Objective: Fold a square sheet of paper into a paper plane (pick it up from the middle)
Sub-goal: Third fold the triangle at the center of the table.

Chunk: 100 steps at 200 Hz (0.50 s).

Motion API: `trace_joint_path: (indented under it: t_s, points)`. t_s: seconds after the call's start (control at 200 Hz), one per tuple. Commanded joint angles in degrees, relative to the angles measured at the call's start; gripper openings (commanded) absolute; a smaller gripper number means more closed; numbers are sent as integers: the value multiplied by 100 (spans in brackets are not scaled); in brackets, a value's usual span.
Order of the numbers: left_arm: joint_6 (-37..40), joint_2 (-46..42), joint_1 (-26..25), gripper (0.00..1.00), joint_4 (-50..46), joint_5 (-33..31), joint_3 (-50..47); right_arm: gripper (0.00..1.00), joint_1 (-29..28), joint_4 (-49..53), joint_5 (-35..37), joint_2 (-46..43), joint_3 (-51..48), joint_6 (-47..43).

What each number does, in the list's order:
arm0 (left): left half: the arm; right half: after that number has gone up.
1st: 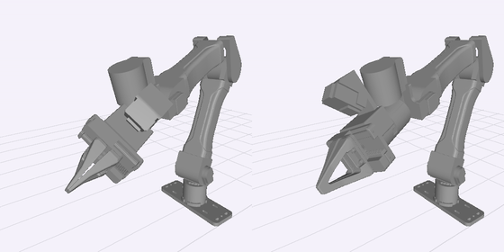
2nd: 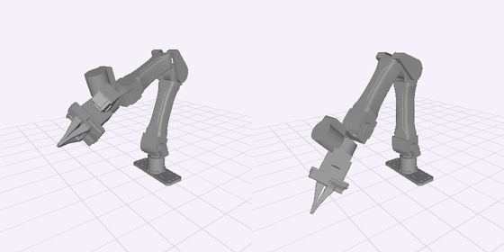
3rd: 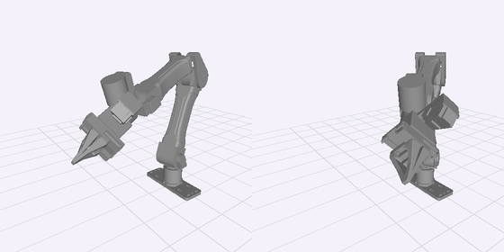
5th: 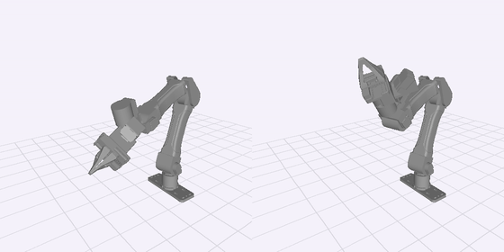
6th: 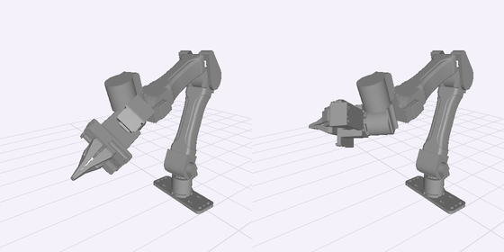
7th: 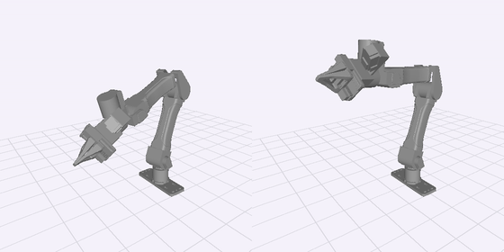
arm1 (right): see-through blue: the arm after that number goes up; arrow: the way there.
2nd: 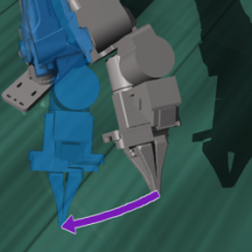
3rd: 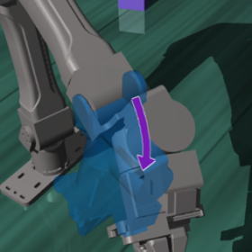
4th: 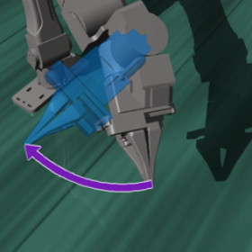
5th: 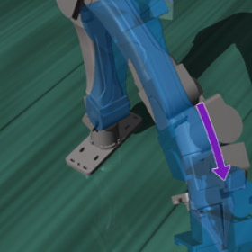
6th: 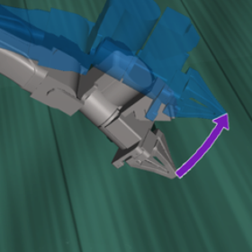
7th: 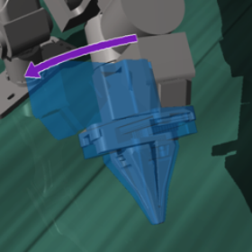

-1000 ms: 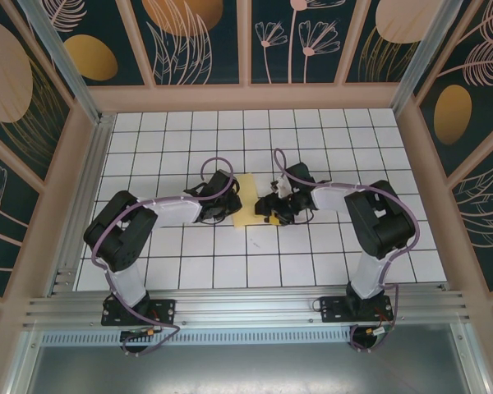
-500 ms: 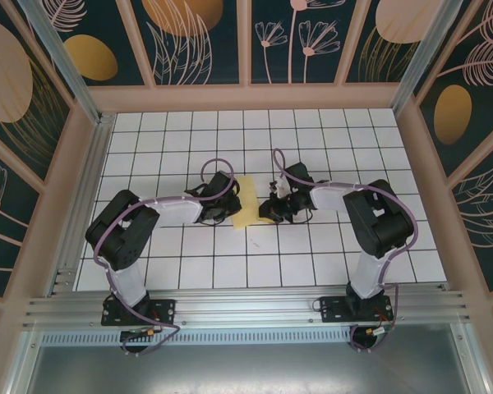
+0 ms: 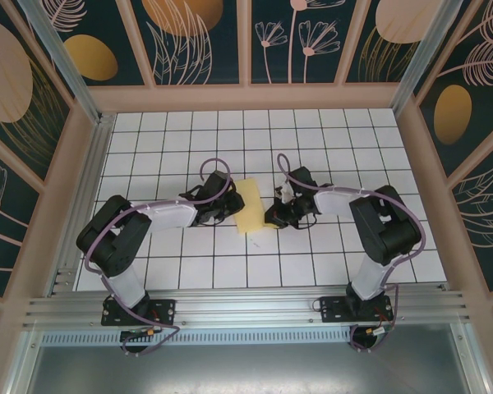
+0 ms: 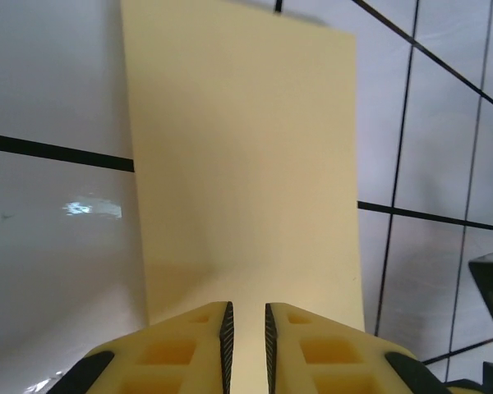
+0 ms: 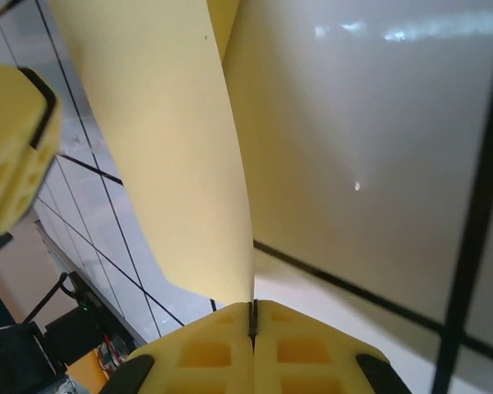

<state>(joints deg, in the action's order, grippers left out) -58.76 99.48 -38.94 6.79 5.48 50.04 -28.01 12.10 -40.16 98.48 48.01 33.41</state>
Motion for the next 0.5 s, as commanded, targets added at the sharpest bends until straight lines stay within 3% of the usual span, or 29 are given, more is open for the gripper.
trace_joint_path:
  t_s: [0.0, 0.495]
  points:
    - [73, -96, 40, 20, 522, 303, -131, 0, -132, 583, 213, -369, -214, -14]
    - [120, 265, 39, 10, 335, 50, -357, 0, -282, 914, 540, -289, 152, 61]
